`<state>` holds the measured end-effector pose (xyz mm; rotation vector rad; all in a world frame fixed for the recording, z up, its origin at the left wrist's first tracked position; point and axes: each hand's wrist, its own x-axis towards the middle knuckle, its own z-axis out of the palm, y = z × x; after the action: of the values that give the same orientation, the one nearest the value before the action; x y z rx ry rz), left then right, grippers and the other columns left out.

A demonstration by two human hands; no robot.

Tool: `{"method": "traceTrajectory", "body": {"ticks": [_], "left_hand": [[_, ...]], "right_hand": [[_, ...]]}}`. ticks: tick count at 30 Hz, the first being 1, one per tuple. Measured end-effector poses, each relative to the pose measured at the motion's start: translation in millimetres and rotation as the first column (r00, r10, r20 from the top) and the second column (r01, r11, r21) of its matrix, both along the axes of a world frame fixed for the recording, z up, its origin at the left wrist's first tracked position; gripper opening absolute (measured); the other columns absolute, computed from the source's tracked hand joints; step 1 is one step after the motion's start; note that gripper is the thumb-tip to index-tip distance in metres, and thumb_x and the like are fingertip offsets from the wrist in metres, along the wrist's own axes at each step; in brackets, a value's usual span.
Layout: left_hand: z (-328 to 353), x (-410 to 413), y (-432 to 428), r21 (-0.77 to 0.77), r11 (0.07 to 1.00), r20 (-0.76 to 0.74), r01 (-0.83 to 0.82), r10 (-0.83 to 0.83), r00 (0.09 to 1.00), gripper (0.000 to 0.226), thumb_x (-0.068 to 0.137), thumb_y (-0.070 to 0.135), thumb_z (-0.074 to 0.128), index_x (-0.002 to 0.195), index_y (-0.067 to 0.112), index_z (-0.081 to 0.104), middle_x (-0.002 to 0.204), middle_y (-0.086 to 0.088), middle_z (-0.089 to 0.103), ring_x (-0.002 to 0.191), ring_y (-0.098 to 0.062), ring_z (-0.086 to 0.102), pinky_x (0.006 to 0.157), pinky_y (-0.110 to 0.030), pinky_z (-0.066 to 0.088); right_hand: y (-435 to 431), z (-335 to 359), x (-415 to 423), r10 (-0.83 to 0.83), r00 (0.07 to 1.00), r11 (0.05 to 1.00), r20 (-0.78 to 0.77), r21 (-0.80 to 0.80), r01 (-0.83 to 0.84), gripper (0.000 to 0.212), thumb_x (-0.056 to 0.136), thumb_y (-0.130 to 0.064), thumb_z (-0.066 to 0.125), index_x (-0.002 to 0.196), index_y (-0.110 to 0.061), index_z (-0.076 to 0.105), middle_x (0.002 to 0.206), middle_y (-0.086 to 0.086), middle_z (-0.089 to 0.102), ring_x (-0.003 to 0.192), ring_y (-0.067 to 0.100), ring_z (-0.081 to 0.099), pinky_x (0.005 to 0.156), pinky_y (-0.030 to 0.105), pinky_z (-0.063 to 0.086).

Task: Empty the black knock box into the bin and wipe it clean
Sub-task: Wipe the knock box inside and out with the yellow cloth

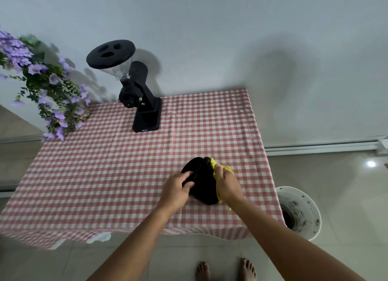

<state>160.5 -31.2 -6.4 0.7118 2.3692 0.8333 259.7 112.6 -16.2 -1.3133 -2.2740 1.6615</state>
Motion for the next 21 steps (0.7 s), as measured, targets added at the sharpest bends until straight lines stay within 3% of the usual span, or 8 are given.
{"method": "traceTrajectory", "body": {"ticks": [3, 6, 8, 13, 16, 18, 19, 21], "left_hand": [[-4, 2, -5, -0.027, 0.998, -0.135, 0.052, -0.055, 0.989, 0.040, 0.102, 0.020, 0.059, 0.142, 0.019, 0.057, 0.138, -0.004, 0.058, 0.126, -0.017, 0.056, 0.102, -0.021, 0.044], [-8, 0, -13, -0.008, 0.998, -0.174, 0.059, -0.059, 0.983, 0.038, 0.101, 0.016, 0.060, 0.139, 0.019, 0.059, 0.133, -0.006, 0.059, 0.116, -0.016, 0.059, 0.091, -0.014, 0.045], [-9, 0, -17, -0.007, 0.998, -0.184, 0.061, -0.062, 0.981, 0.040, 0.101, 0.015, 0.059, 0.140, 0.018, 0.058, 0.131, -0.008, 0.059, 0.115, -0.018, 0.060, 0.091, -0.018, 0.048], [-10, -1, -15, -0.002, 0.994, -0.231, 0.105, -0.102, 0.968, 0.042, 0.103, 0.015, 0.056, 0.144, 0.019, 0.054, 0.134, -0.005, 0.055, 0.114, -0.009, 0.055, 0.095, -0.015, 0.043], [-10, -5, -13, -0.018, 0.993, -0.231, 0.120, -0.121, 0.965, 0.042, 0.103, 0.017, 0.055, 0.146, 0.020, 0.053, 0.134, -0.005, 0.054, 0.117, -0.012, 0.056, 0.094, -0.015, 0.042], [-10, -8, -13, -0.020, 0.991, -0.226, 0.129, -0.130, 0.965, 0.042, 0.104, 0.017, 0.054, 0.146, 0.021, 0.053, 0.133, -0.005, 0.055, 0.118, -0.014, 0.056, 0.095, -0.016, 0.041], [-11, -9, -12, -0.023, 0.989, -0.230, 0.143, -0.145, 0.962, 0.042, 0.104, 0.018, 0.053, 0.146, 0.021, 0.053, 0.132, -0.006, 0.057, 0.119, -0.017, 0.056, 0.096, -0.018, 0.042], [-11, -12, -10, -0.033, 0.984, -0.245, 0.174, -0.176, 0.953, 0.040, 0.105, 0.021, 0.051, 0.145, 0.021, 0.054, 0.129, -0.007, 0.058, 0.120, -0.020, 0.056, 0.096, -0.020, 0.042]], "right_hand": [[-1, 4, -1, 0.004, 0.999, 0.999, 0.035, 0.031, -0.005, 0.044, 0.102, -0.042, 0.023, 0.100, -0.014, 0.057, 0.103, 0.007, 0.062, 0.097, 0.026, 0.059, 0.083, 0.039, 0.045], [-22, -3, -3, 0.099, 0.985, 0.975, -0.143, 0.212, -0.067, 0.050, 0.103, -0.043, 0.022, 0.130, -0.018, 0.057, 0.133, 0.001, 0.059, 0.126, 0.018, 0.051, 0.106, 0.042, 0.040], [-26, -8, 0, 0.127, 0.974, 0.967, -0.187, 0.244, -0.079, 0.051, 0.104, -0.043, 0.021, 0.139, -0.020, 0.051, 0.142, -0.002, 0.053, 0.135, 0.015, 0.043, 0.113, 0.043, 0.033], [4, -9, 5, 0.049, 0.996, 0.997, 0.071, 0.049, -0.053, 0.053, 0.104, -0.045, 0.023, 0.116, -0.008, 0.058, 0.111, 0.011, 0.064, 0.099, 0.029, 0.061, 0.082, 0.036, 0.045], [21, -7, 6, -0.073, 0.996, 0.996, -0.041, -0.045, 0.072, 0.049, 0.103, -0.046, 0.028, 0.102, -0.009, 0.061, 0.087, 0.007, 0.062, 0.073, 0.016, 0.057, 0.068, 0.033, 0.046], [26, -2, 6, -0.224, 0.955, 0.964, -0.195, -0.191, 0.187, 0.050, 0.101, -0.049, 0.032, 0.104, -0.011, 0.064, 0.086, 0.005, 0.063, 0.075, 0.016, 0.058, 0.070, 0.034, 0.048], [25, 4, 4, -0.213, 0.944, 0.961, -0.251, -0.228, 0.157, 0.050, 0.100, -0.050, 0.033, 0.107, -0.013, 0.066, 0.092, 0.005, 0.066, 0.082, 0.017, 0.061, 0.075, 0.035, 0.050], [19, 9, -2, -0.012, 0.962, 0.992, -0.273, -0.122, -0.022, 0.051, 0.096, -0.056, 0.037, 0.113, -0.018, 0.066, 0.109, 0.002, 0.065, 0.098, 0.019, 0.062, 0.088, 0.038, 0.052]]}}
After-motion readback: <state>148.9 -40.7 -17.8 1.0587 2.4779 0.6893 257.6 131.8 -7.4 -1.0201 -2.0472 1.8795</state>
